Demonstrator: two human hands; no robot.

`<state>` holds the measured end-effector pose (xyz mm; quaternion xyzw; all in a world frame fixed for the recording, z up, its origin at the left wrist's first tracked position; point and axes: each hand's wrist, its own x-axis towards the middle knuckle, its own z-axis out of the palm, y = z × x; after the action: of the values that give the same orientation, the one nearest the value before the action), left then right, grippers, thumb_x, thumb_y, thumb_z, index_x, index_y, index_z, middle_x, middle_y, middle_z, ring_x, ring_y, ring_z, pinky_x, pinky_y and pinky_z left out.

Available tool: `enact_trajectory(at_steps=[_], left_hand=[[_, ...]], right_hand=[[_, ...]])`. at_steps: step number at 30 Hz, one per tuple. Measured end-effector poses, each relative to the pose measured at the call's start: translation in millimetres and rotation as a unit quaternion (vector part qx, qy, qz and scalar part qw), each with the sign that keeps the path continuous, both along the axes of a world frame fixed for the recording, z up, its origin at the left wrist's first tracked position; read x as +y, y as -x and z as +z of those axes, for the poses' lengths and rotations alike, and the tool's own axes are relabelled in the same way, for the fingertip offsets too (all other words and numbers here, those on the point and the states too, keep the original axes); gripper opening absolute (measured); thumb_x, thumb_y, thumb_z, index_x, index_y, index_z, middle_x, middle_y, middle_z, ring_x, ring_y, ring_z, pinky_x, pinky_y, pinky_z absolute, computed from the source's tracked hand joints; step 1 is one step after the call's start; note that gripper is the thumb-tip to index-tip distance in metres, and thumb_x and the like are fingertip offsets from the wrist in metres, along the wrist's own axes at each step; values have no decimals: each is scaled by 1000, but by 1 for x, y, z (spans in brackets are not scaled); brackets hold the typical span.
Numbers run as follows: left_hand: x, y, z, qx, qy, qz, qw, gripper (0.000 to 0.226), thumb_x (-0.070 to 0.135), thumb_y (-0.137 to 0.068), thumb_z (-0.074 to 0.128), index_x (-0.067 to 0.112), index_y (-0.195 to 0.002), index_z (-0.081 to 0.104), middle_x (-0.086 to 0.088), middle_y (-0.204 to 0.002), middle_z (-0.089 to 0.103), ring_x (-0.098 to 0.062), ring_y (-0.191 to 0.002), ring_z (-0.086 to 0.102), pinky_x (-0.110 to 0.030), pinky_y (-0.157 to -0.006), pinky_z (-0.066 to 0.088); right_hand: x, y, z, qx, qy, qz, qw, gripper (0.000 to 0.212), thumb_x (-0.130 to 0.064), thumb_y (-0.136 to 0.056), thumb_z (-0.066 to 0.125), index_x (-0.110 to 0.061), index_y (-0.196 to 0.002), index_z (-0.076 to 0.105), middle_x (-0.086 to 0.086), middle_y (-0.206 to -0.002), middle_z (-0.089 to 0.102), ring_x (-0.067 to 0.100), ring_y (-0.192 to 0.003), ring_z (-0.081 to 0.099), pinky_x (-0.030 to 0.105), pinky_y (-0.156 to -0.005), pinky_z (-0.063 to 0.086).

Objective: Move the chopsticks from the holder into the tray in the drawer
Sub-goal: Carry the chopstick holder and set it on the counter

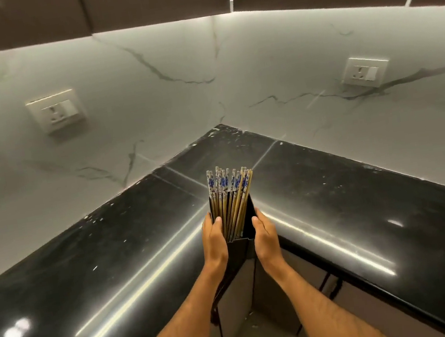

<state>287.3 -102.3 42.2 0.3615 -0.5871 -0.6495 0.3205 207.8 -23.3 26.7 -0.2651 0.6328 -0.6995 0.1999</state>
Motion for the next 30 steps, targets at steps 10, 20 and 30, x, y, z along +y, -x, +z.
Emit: enact_trajectory(at_steps=[10,20,30], left_hand=[[-7,-167,13,6,-33,159,987,46,16,-107,37,4,-152,38,-20,-153,44,-35,-143,41,-55,-118,33],[10,-383,14,-5,-13,266,964,47,24,-108,36,9,-152,39,-14,-151,46,-29,-140,44,-53,-116,37],[40,-596,-1,-23,-22,353,935,44,29,-107,37,14,-148,46,-10,-140,56,-25,-128,55,-52,-109,46]], right_hand=[[-32,-148,14,23,10,151,988,41,-8,-107,33,-27,-131,61,-21,-118,70,-3,-117,61,8,-90,47],[-41,-350,6,6,15,273,962,40,-8,-107,32,-15,-138,56,-5,-127,66,2,-116,63,15,-89,53],[-27,-560,-12,-23,10,362,932,38,-10,-108,32,-17,-133,59,0,-123,70,14,-117,65,34,-97,55]])
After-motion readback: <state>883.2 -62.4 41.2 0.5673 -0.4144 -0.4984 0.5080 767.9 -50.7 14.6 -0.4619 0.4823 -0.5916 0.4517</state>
